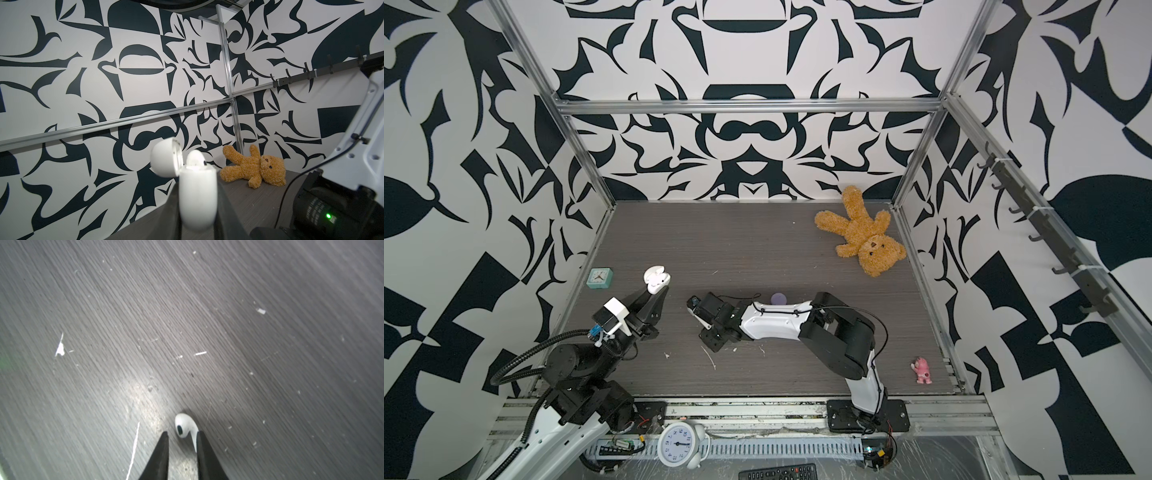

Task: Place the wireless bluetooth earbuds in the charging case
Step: 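Close the right gripper on the second white earbud's stem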

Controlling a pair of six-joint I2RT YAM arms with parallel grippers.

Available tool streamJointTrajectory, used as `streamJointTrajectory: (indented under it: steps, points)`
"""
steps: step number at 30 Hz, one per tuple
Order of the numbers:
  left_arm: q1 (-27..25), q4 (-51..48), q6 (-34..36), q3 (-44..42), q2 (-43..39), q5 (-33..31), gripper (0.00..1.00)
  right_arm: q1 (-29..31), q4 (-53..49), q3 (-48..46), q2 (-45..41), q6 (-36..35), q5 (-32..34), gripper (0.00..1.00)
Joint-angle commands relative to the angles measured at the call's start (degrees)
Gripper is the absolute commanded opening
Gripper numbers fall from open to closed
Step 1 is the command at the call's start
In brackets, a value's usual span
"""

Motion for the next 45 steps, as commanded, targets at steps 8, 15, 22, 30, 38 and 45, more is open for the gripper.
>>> streamJointTrajectory:
  steps: [8,15,22,30,38,45]
  points:
    - [0.2,1.1,0.2,-0.2,-0.6,0.3,0.0,0.0,0.5,2.3,-0.3,-0.8,0.5,0.23]
    - [0.2,1.1,0.1,-0.1,-0.5,0.4,0.0,0.6,0.5,2.3,0.3,-0.4,-0.1,0.21]
    - [0.3,1.1,0.0,-0.2,-0.5,0.5,0.0,1.1,0.7,2.4,0.9,0.0,0.3,0.21]
    - [0.3,1.1,0.0,-0.2,-0.5,0.7,0.0,2.2,0.8,2.4,1.3,0.3,2.2,0.2]
    - [0.3,1.0,0.0,-0.2,-0.7,0.8,0.0,3.3,1.2,2.1,1.4,0.4,5.6,0.18]
    - [0.3,1.0,0.0,-0.2,-0.8,0.8,0.0,5.7,1.4,1.6,1.5,-0.8,10.6,0.16]
